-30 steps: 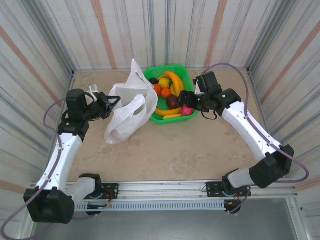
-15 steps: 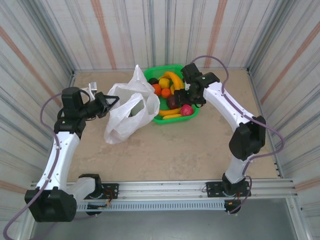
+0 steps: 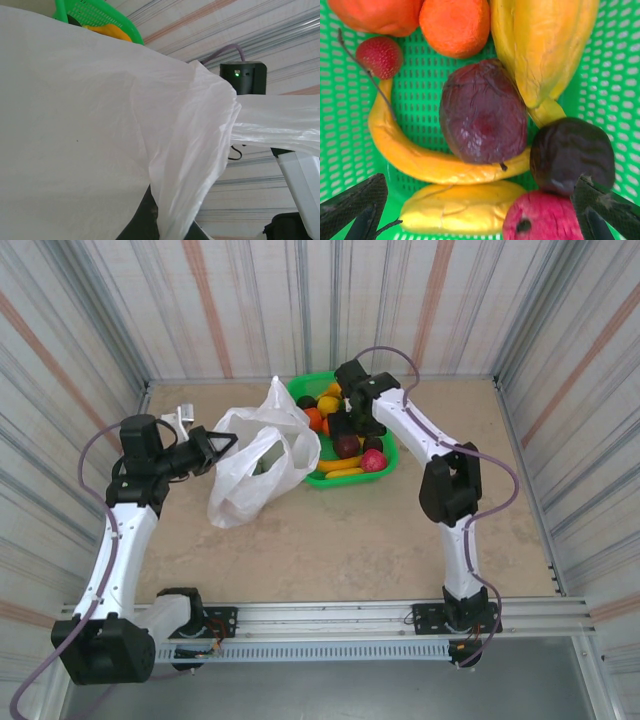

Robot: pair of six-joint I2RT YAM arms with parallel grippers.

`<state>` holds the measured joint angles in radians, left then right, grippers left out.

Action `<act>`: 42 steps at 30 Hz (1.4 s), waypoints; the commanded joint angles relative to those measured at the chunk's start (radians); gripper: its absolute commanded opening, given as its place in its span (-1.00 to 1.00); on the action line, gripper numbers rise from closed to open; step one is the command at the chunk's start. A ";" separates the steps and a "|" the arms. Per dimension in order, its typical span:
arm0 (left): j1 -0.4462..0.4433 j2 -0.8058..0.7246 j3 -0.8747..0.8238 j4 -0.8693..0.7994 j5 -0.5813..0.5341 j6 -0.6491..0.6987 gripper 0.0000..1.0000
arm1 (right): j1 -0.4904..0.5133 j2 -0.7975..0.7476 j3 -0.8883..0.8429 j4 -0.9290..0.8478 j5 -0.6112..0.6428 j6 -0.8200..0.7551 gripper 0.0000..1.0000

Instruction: Place the fake fruits into the plastic bag and tie a complex knot

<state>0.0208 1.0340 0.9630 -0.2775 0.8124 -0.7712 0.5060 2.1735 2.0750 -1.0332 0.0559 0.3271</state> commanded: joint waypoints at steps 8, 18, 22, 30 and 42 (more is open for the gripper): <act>0.010 -0.016 0.027 -0.003 0.036 0.029 -1.00 | 0.000 0.146 0.062 0.009 -0.016 0.023 0.85; 0.011 -0.019 0.016 0.004 0.042 0.018 -1.00 | -0.010 0.233 0.097 0.040 -0.041 0.048 0.76; 0.011 -0.024 0.013 0.003 0.040 0.015 -1.00 | -0.012 0.256 0.101 0.053 -0.039 0.049 0.76; 0.010 -0.026 0.014 0.001 0.036 0.013 -1.00 | -0.015 0.285 0.112 0.084 -0.020 0.041 0.76; 0.010 -0.028 0.017 0.001 0.034 0.013 -1.00 | -0.009 0.306 0.103 0.105 0.010 0.027 0.55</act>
<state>0.0208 1.0309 0.9630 -0.2840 0.8196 -0.7635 0.4976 2.4439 2.1582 -0.9424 0.0410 0.3576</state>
